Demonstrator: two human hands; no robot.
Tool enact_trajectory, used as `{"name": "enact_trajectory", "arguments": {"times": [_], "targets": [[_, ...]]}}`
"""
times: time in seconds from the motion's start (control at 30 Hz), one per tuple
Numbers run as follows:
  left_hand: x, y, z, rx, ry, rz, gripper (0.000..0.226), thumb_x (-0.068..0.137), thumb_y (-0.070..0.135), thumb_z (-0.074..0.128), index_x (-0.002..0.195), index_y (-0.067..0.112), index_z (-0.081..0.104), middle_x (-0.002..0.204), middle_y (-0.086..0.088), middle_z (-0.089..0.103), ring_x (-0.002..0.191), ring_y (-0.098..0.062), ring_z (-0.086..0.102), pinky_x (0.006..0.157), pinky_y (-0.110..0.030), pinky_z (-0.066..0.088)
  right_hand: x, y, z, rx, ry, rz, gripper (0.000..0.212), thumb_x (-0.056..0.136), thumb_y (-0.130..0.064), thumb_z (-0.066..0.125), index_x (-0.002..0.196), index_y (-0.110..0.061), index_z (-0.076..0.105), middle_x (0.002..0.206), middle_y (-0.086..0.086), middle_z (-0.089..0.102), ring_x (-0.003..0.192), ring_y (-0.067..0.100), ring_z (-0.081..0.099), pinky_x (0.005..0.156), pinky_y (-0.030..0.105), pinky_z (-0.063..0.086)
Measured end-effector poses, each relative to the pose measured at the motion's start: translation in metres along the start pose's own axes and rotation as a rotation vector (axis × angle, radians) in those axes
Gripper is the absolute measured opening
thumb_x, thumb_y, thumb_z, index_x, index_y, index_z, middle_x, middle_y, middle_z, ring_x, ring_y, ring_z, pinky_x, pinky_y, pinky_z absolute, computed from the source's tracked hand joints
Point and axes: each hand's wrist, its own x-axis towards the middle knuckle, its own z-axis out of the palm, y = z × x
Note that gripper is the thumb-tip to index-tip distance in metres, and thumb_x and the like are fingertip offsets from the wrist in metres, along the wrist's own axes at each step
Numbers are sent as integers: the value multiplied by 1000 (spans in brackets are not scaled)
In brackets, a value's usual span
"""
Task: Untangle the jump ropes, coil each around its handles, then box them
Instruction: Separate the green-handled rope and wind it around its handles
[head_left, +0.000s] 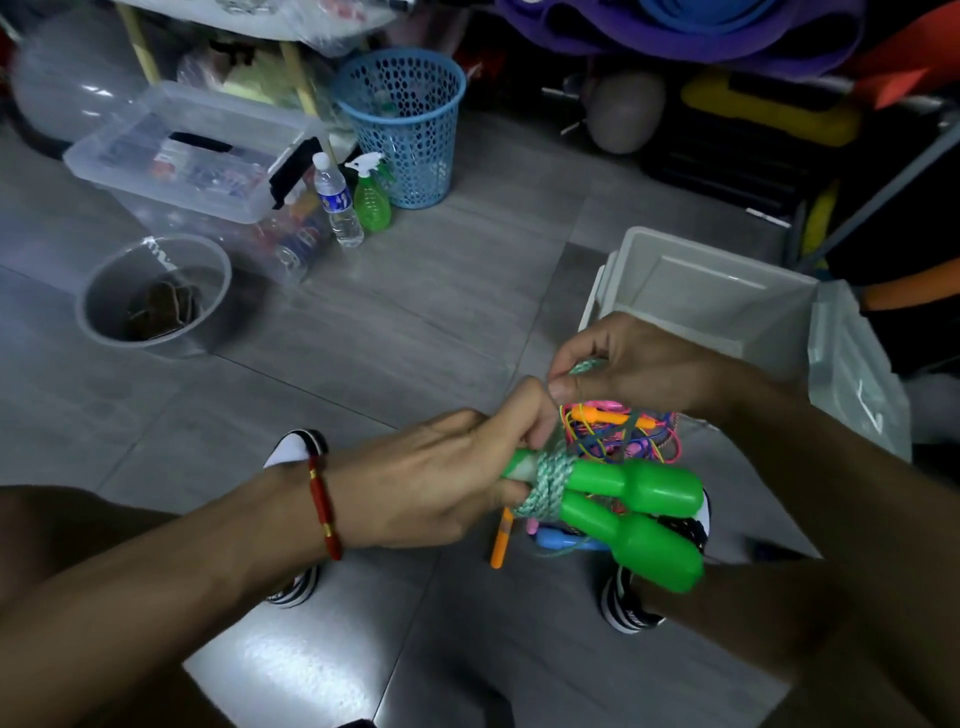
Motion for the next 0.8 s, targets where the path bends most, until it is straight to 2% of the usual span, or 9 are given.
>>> {"name": "enact_trajectory", "arguments": {"times": [0.13,0.2,0.3,0.37,0.43,0.47,0.6,0.7,0.8], "targets": [[-9,-7,-14,-277,242,0,38,92,11,56,116,29,34,81,-2,60,62,-15,48,59,-28,41,-15,26,12,274,-115,107,6,79,-33,84,82,-36,79,77,-9,71,65,0,65,77,32,58],[-7,-18,-19,-472,388,-76,52,90,10,56,135,27,35,86,-19,62,65,-24,52,61,-31,44,-14,18,26,484,-143,-44,4,86,-42,74,83,-43,76,76,-12,70,66,6,65,73,33,56],[1,-41,-28,-697,558,-183,52,88,8,57,138,9,45,88,-17,66,66,-17,57,57,-22,47,-6,-10,48,391,21,-54,40,99,-48,49,73,-23,66,57,-5,39,51,11,34,55,30,33],[6,-54,-30,-753,595,-251,35,93,3,60,127,1,53,85,-10,66,60,-6,57,53,-16,44,-3,-16,51,260,85,-76,38,96,-51,51,89,-18,68,66,-3,55,60,12,53,63,28,44],[9,-63,-26,-769,597,-275,28,97,-4,56,125,-4,54,88,-11,64,59,-3,59,52,-15,43,-4,-14,55,93,138,-53,42,91,-65,55,107,-28,63,98,-5,71,95,14,67,90,34,51],[9,-67,-24,-777,600,-279,28,95,-3,58,124,-2,54,88,-11,64,60,-3,60,53,-16,44,-5,-14,57,12,190,-45,40,91,-68,51,108,-33,58,101,-7,70,96,14,65,93,39,51],[12,-78,-13,-720,611,-333,26,93,0,60,117,10,57,85,-14,66,62,-15,51,56,-22,44,-2,-16,67,-70,289,-43,26,104,-39,43,85,-27,56,66,-13,53,64,6,49,68,33,43],[16,-81,-4,-586,604,-315,29,88,8,56,114,18,57,83,-8,64,58,-4,50,56,-21,44,-1,-27,75,31,336,63,35,104,-30,46,73,-24,61,68,-8,61,66,11,57,72,35,50],[21,-86,0,-355,559,-273,36,85,14,55,119,24,56,88,9,64,64,3,53,66,-21,46,0,-36,86,285,429,250,41,104,-30,47,70,-19,68,60,-9,63,51,2,50,62,27,40]]}}
